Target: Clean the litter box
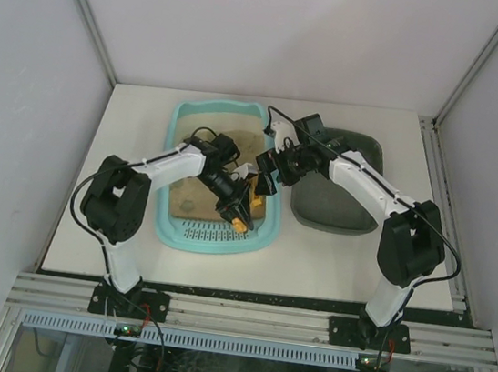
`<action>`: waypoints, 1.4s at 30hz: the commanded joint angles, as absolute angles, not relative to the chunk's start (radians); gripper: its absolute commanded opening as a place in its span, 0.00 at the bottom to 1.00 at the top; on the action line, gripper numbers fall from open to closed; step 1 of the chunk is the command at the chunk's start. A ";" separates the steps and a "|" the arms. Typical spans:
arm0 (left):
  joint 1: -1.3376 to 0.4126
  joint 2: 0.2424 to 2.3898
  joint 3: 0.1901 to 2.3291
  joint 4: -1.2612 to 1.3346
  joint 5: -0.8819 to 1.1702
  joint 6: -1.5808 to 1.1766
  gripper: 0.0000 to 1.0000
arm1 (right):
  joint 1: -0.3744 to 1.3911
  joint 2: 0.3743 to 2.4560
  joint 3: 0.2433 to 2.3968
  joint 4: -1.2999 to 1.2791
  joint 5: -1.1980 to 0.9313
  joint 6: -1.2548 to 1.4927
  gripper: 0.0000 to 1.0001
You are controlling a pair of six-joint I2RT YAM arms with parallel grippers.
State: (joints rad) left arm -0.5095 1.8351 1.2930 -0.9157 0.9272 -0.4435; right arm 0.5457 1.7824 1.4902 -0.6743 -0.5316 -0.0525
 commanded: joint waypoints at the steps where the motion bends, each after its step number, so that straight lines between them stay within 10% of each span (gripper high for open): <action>1: -0.537 1.830 1.261 -0.674 0.958 -0.409 0.00 | 0.551 1.768 1.476 -0.621 -0.582 -0.028 1.00; 14: -0.421 1.624 0.958 -0.117 1.171 -0.708 0.00 | 0.543 1.758 1.463 -0.612 -0.616 -0.022 1.00; 42: -0.383 1.716 0.957 -0.479 0.941 -0.452 0.00 | 0.538 1.729 1.465 -0.621 -0.566 -0.044 1.00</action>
State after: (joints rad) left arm -0.3794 1.6783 0.9424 -0.3889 1.0931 -0.5644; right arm 0.5381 1.7821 1.4666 -0.6544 -0.5671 -0.0402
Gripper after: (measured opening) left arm 0.244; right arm 0.997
